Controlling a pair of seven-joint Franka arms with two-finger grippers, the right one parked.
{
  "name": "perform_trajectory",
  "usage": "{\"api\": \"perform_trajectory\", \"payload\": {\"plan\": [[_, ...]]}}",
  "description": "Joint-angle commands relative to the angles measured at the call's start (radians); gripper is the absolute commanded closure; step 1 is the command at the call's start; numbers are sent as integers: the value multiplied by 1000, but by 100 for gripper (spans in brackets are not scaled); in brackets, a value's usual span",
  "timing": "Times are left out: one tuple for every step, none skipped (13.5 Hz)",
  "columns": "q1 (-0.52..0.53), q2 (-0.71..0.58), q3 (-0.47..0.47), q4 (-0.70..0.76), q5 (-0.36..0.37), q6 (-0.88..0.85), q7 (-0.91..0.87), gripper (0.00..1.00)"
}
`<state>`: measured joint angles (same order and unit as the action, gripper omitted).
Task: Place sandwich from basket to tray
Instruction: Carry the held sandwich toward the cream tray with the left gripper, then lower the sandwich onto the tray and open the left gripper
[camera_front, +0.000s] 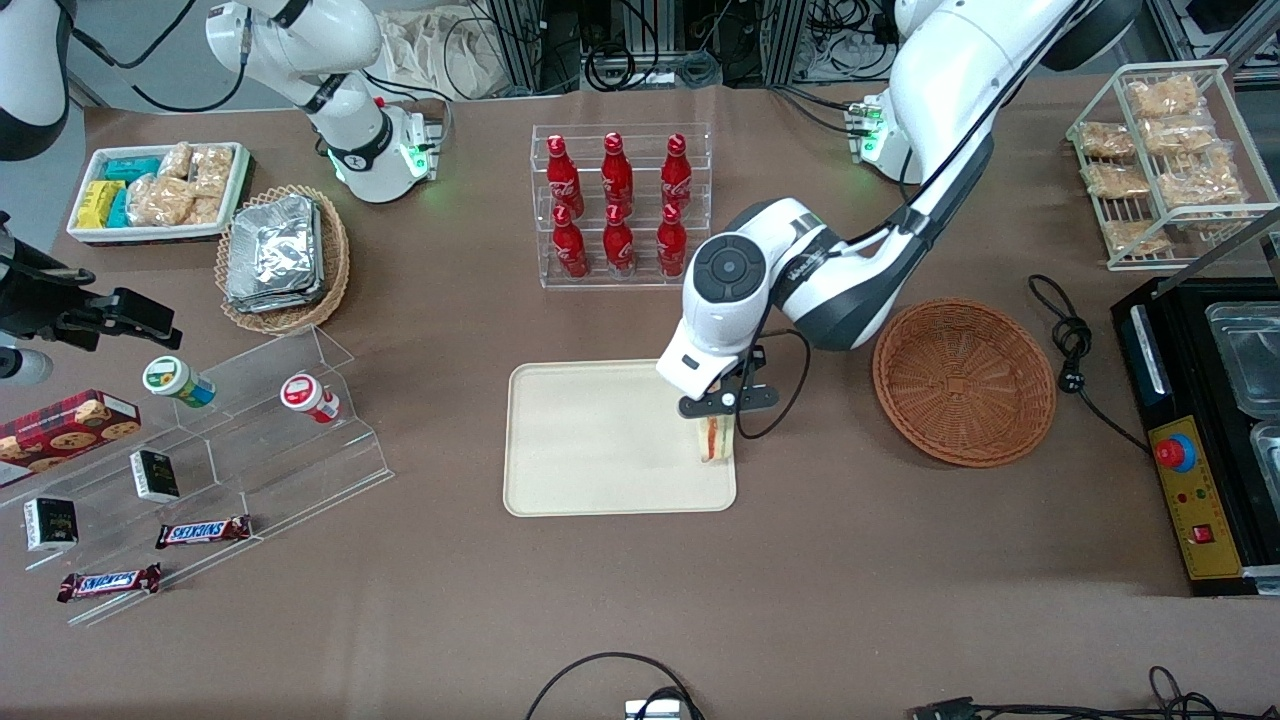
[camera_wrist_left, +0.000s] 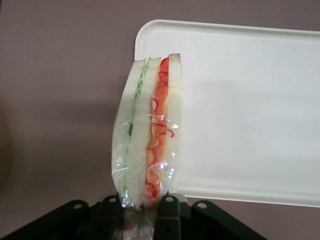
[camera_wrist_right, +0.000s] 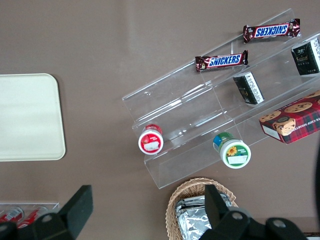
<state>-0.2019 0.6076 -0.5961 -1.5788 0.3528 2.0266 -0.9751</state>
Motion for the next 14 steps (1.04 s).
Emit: {"api": "perform_trajectory", "payload": {"plan": [[-33, 66, 5, 56, 51, -13, -28, 76], [-37, 84, 5, 60, 58, -8, -28, 76], [-50, 101, 5, 62, 83, -6, -30, 76], [-57, 118, 5, 62, 101, -3, -30, 75], [-59, 135, 5, 69, 107, 6, -36, 74], [-59, 149, 5, 75, 110, 9, -42, 74], [-68, 159, 5, 80, 118, 14, -42, 74], [-79, 165, 9, 83, 124, 15, -48, 74], [-83, 176, 13, 85, 129, 18, -63, 74], [-89, 179, 18, 86, 150, 29, -79, 74], [-91, 195, 18, 86, 164, 30, -89, 73], [-91, 199, 18, 91, 167, 32, -99, 71], [-91, 201, 18, 91, 167, 32, -99, 68], [-91, 201, 18, 91, 169, 33, -99, 56]]}}
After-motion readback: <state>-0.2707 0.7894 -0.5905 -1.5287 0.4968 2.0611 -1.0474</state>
